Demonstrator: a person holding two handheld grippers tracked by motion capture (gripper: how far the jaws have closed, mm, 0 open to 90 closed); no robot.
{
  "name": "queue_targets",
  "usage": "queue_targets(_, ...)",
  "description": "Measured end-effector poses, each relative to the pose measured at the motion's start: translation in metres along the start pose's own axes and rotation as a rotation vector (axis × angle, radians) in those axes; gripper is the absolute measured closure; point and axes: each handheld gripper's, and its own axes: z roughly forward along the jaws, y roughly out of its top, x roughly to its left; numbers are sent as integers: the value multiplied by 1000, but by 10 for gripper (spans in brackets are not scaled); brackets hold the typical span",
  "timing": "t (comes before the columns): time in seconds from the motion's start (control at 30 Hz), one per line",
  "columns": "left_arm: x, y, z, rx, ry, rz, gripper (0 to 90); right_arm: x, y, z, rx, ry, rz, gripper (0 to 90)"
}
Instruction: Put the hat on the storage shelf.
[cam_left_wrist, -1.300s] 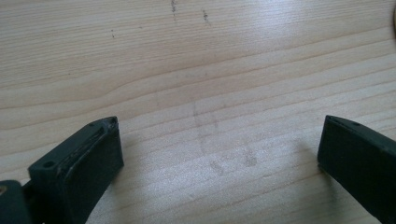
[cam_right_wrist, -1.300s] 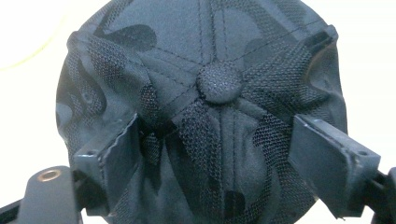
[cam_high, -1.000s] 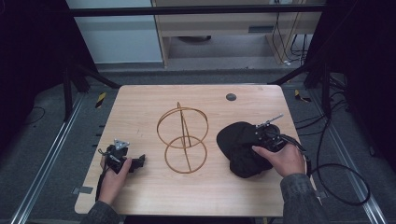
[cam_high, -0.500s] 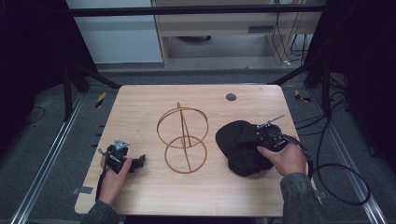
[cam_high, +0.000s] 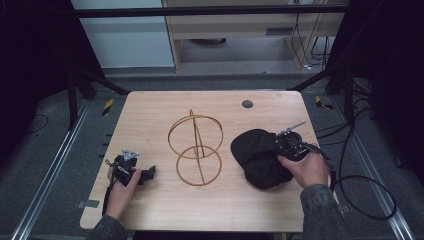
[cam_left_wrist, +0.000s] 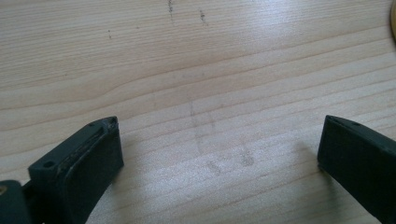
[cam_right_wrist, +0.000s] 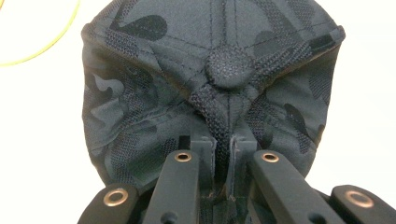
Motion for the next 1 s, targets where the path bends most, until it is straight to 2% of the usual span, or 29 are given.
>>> queue_targets(0.33,0,0,0,0,0,0,0,-1,0,-18,-28,-1,-12,853)
queue_targets(0.77,0,0,0,0,0,0,0,3,0,-69,-126,16,-63,853)
queue_targets(0.87,0,0,0,0,0,0,0,3,1,-84,-154,22,-65,852)
queue_targets(0.93,0,0,0,0,0,0,0,2,1,-88,-163,23,-66,852)
queue_targets(0.97,0,0,0,0,0,0,0,1,1,-96,-179,19,-66,853)
queue_targets(1.0,0,0,0,0,0,0,0,1,1,-96,-179,19,-66,853)
